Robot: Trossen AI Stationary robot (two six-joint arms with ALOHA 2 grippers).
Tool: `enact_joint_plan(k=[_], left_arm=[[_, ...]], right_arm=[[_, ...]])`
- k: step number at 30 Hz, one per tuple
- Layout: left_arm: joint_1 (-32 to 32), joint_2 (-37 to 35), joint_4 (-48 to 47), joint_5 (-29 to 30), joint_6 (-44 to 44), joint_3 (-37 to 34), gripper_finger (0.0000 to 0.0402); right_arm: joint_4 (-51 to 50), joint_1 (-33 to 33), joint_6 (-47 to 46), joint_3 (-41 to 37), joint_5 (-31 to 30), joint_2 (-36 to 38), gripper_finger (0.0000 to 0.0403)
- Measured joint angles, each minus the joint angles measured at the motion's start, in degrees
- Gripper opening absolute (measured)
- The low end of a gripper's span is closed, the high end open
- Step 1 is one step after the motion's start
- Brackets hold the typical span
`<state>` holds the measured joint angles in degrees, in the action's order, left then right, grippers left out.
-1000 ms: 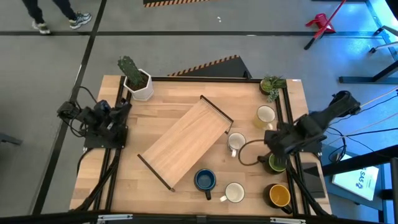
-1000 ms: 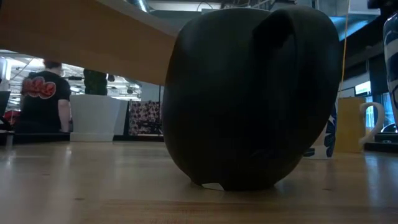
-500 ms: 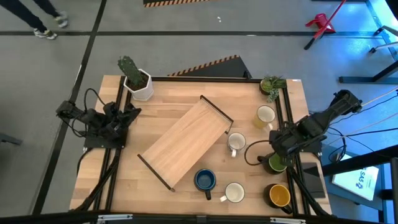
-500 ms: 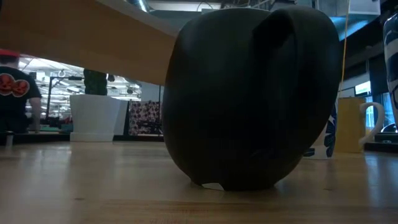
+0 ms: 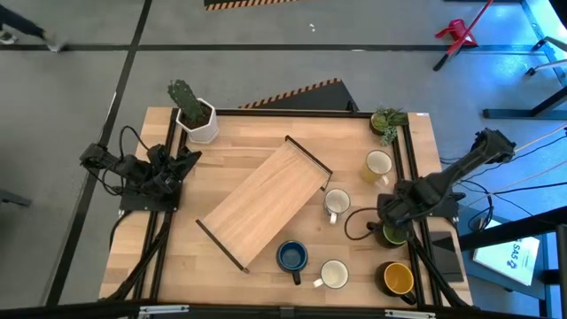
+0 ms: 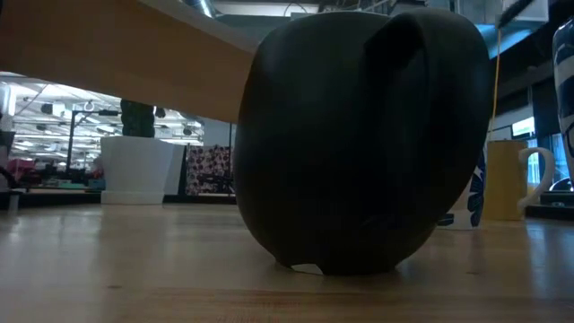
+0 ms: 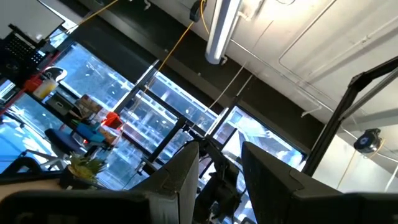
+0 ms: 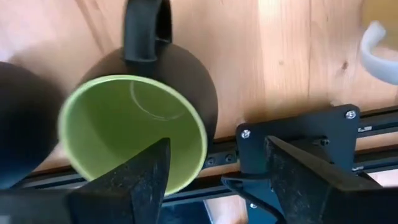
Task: Place coffee mugs
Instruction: Put the green black mug on the shelf
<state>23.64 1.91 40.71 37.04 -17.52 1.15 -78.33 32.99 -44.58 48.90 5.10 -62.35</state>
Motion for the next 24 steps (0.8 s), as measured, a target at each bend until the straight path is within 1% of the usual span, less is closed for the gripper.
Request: enact_joint_plan(k=[5,8,11,13,15,18,19,20,22,24], left_arm=[[0.0,0.0,0.0,-0.01,0.07,0.0,0.0117],[0.0,0.0,-0.01,-0.02,0.09,0.0,0.0117],[0.0,0.0,-0.02,0.0,0.09,0.0,0.0117],[0.0,0.0,-0.02,0.0,0.09,0.0,0.0117],[0.0,0.0,-0.04,0.0,0.11,0.0,0.0117],[0.0,0.0,-0.15,0.0,0.1,0.0,0.0117],[0.0,0.0,-0.2,0.0,0.11,0.0,0.0117],[0.0,0.0,-0.2,0.02,0.11,0.0,0.0117],[0.0,0.0,-0.2,0.02,0.11,0.0,0.0117],[0.0,0.0,-0.22,0.03,0.11,0.0,0.0117]], right_arm=[[7.28,-0.02,-0.18,-4.11,0.48,-0.04,0.0242],[9.51,-0.02,-1.5,-6.31,-0.02,-0.04,0.0224],[9.71,-0.02,-1.86,-7.66,-0.13,-0.04,0.0188],[9.7,-0.02,-2.21,-8.48,0.59,-0.04,0.0155],[9.51,-0.02,-2.85,-8.79,0.59,-0.17,0.0114],[9.7,-0.01,-3.01,-8.73,0.5,-0.46,0.0037],[9.47,-0.01,-3.38,-8.81,0.43,-0.48,0.002],[9.72,-0.02,-3.19,-8.79,0.47,-0.5,0.0013],[10.34,-0.02,-4.02,-8.74,0.72,-0.48,0.0014],[10.01,-0.02,-5.26,-8.74,0.9,-0.47,0.0008]])
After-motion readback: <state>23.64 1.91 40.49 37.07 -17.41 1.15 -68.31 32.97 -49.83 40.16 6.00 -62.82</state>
